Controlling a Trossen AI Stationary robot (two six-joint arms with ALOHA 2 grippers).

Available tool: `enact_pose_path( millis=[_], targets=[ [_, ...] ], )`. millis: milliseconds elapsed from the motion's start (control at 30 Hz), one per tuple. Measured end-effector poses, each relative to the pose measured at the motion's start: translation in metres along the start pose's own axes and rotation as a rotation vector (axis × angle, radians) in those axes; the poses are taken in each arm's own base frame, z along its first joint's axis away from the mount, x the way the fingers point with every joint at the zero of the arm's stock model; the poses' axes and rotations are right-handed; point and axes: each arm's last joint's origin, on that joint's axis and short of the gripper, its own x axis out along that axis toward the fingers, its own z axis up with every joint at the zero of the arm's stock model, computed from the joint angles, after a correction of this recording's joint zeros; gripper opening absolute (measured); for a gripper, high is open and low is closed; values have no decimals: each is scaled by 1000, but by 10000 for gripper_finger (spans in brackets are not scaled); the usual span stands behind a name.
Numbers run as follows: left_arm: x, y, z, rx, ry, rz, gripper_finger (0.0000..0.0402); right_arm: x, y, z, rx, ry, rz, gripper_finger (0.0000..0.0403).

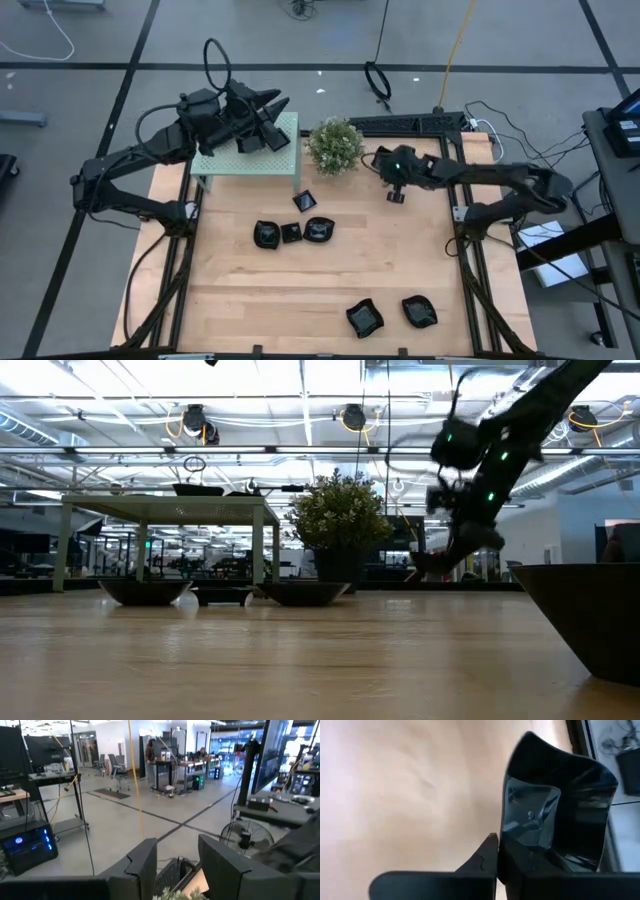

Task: Pick & Place Mini shaped plates
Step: Move the distorted square plate on the center of the table

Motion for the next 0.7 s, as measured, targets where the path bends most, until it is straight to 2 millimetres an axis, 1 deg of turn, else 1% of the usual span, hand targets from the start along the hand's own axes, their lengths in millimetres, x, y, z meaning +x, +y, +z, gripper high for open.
enact_pose_path(
  millis=[200,267,333,400,500,700],
  targets=[
    [0,0,-4,43,43,-1,147,-47,37,15,178,-165,111,1],
    [0,0,-4,40,42,-13,147,-60,48,18,209,-220,198,1],
    [0,-1,-4,25,42,-37,147,-68,60,21,219,-254,292,1],
    [-1,-3,-4,-19,44,-69,147,-73,71,22,206,-258,360,0],
    [-2,-8,-4,-103,50,-138,147,-74,86,24,149,-262,425,0],
    [-6,-22,-4,-292,87,-282,147,-63,114,35,33,-318,536,0]
  ],
)
